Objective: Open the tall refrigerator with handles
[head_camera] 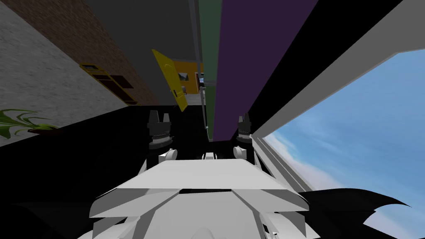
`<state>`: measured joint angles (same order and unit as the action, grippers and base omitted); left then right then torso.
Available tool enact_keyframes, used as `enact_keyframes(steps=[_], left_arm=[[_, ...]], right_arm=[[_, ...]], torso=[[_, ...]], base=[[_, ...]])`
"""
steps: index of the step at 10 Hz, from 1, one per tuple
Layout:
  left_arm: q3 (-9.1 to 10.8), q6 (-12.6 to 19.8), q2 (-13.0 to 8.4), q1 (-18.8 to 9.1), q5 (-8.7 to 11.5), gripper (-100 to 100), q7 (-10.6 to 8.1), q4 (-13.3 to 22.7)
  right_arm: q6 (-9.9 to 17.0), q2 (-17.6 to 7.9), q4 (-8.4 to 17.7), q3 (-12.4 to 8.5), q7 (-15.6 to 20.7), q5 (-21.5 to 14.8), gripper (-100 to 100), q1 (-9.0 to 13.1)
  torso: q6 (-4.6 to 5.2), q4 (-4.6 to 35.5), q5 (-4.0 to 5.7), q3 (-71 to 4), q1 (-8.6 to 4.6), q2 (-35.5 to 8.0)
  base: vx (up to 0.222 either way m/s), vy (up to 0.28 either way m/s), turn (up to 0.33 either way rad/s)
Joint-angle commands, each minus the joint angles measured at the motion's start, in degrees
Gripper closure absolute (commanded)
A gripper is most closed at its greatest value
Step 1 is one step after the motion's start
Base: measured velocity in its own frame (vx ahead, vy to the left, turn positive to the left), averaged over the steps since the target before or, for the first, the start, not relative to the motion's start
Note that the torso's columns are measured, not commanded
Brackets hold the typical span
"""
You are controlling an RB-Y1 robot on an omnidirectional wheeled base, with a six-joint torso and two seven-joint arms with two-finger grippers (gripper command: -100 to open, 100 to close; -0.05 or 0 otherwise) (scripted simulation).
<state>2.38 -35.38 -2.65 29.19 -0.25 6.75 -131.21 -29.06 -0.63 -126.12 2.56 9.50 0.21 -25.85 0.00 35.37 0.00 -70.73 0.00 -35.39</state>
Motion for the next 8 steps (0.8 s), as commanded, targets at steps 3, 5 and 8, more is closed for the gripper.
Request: enact_keyframes(steps=[3, 5, 8], left_arm=[[0.0, 0.0, 0.0, 0.0, 0.0, 0, 0.0, 0.0], [-0.01, 0.0, 0.0, 0.0, 0.0, 0, 0.0, 0.0], [-0.01, 0.0, 0.0, 0.0, 0.0, 0, 0.0, 0.0]], right_arm=[[0.8, -5.3, -0.7, -1.1, 0.6, -1.7, -100, 0.5], [1.8, -8.4, -1.4, -2.3, 1.2, -3.5, -100, 1.1], [3.7, -12.9, -2.7, -4.8, 2.5, -7.4, -100, 2.3]], torso=[[0.0, 6.7, -0.02, -13.6, 0.05, -6.6], [0.0, 6.9, -0.02, -13.9, 0.07, -6.8], [-0.01, 6.9, -0.02, -13.9, 0.07, -6.9]], base=[[0.037, 0.029, -0.041], [0.074, 0.062, -0.066], [0.092, 0.1, -0.099]])
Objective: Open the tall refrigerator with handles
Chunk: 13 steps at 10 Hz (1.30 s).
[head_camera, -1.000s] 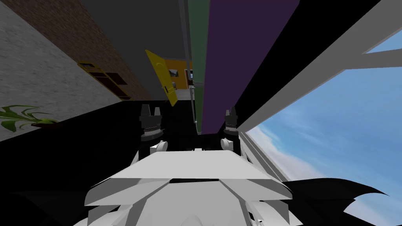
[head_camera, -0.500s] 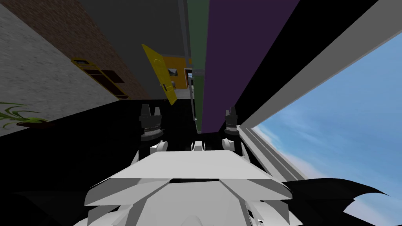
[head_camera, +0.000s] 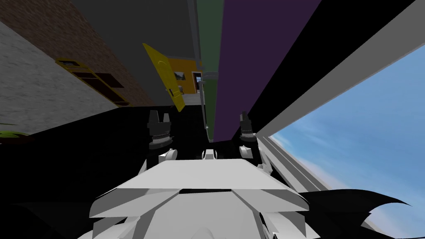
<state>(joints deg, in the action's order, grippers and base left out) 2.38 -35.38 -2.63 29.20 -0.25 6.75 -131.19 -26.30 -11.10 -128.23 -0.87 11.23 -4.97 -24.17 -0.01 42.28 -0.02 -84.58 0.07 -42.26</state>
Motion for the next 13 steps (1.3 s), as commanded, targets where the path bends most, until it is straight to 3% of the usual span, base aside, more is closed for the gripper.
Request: enact_keyframes(steps=[1, 13], left_arm=[[0.0, 0.0, 0.0, 0.0, 0.0, 0, 0.0, 0.0], [0.0, 0.0, 0.0, 0.0, 0.0, 0, 0.0, 0.0]], right_arm=[[1.7, -3.9, -1.1, -2.4, 1.3, -3.6, -100, 1.1], [10.6, -22.1, -7.3, -13.8, 7.3, -20.9, -100, 6.6]], torso=[[0.0, 0.0, -0.01, 0.0, 0.02, 0.0], [0.01, 0.0, 0.03, 0.0, -0.09, -0.1]], base=[[0.134, 0.129, -0.103], [0.117, 0.132, -0.112]])
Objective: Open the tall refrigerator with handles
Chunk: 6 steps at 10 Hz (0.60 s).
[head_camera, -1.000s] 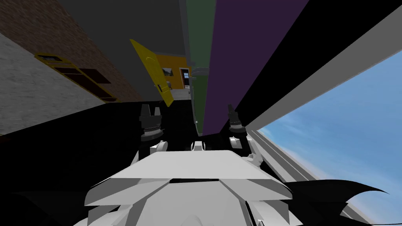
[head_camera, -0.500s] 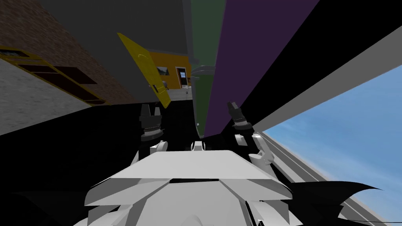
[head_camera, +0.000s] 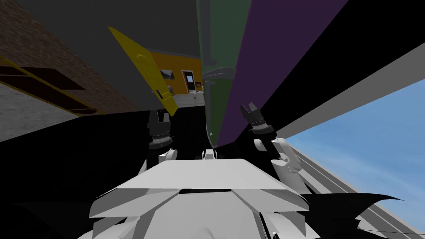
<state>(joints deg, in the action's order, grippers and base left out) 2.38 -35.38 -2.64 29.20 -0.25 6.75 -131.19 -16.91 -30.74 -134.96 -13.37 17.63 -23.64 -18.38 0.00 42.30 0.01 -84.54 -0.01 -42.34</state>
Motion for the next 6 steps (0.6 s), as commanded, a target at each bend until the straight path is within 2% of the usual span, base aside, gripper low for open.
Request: enact_keyframes(steps=[1, 6], left_arm=[[0.0, 0.0, 0.0, 0.0, 0.0, 0, 0.0, 0.0], [0.0, 0.0, 0.0, 0.0, 0.0, 0, 0.0, 0.0]], right_arm=[[1.9, -4.1, -0.9, -2.1, 1.3, -3.6, -100, 1.2], [5.9, -12.5, -2.2, -6.8, 3.7, -10.7, -100, 3.7]], torso=[[-0.01, 0.0, -0.02, 0.0, 0.05, 0.0], [0.0, 0.0, -0.02, 0.0, 0.04, 0.1]], base=[[0.115, 0.129, -0.095], [0.096, 0.126, -0.112]])
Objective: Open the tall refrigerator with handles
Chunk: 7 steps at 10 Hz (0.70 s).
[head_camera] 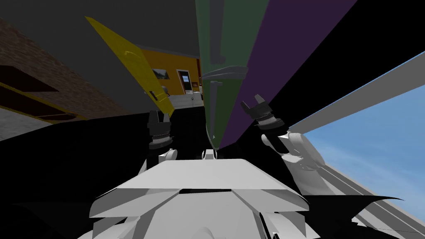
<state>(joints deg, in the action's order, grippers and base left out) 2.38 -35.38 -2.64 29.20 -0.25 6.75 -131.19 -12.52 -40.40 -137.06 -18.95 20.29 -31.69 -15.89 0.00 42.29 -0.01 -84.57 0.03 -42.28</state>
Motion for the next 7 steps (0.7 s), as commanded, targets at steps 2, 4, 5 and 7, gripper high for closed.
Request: enact_keyframes(steps=[2, 4, 5, 7], left_arm=[[0.0, 0.0, 0.0, 0.0, 0.0, 0, 0.0, 0.0], [0.0, 0.0, 0.0, 0.0, 0.0, 0, 0.0, 0.0], [0.0, 0.0, 0.0, 0.0, 0.0, 0, 0.0, 0.0], [0.0, 0.0, 0.0, 0.0, 0.0, 0, 0.0, 0.0]], right_arm=[[3.3, -6.7, -0.7, -3.3, 2.0, -5.7, -100, 2.4], [5.0, -10.6, -1.2, -5.5, 3.1, -9.0, -100, 3.5], [5.0, -11.2, -1.2, -5.5, 3.1, -9.0, -100, 3.5], [6.8, -15.2, -1.8, -7.5, 4.1, -12.1, -100, 4.6]], torso=[[0.0, 0.0, 0.01, 0.0, 0.02, 0.0], [0.01, 0.0, -0.01, 0.0, 0.03, 0.0], [0.0, 0.0, 0.02, 0.0, -0.06, 0.0], [-0.17, 0.0, -0.09, -0.2, 0.07, 0.2]], base=[[0.091, 0.163, -0.119], [0.084, 0.168, -0.132], [0.071, 0.104, -0.043], [0.069, 0.134, -0.108]])
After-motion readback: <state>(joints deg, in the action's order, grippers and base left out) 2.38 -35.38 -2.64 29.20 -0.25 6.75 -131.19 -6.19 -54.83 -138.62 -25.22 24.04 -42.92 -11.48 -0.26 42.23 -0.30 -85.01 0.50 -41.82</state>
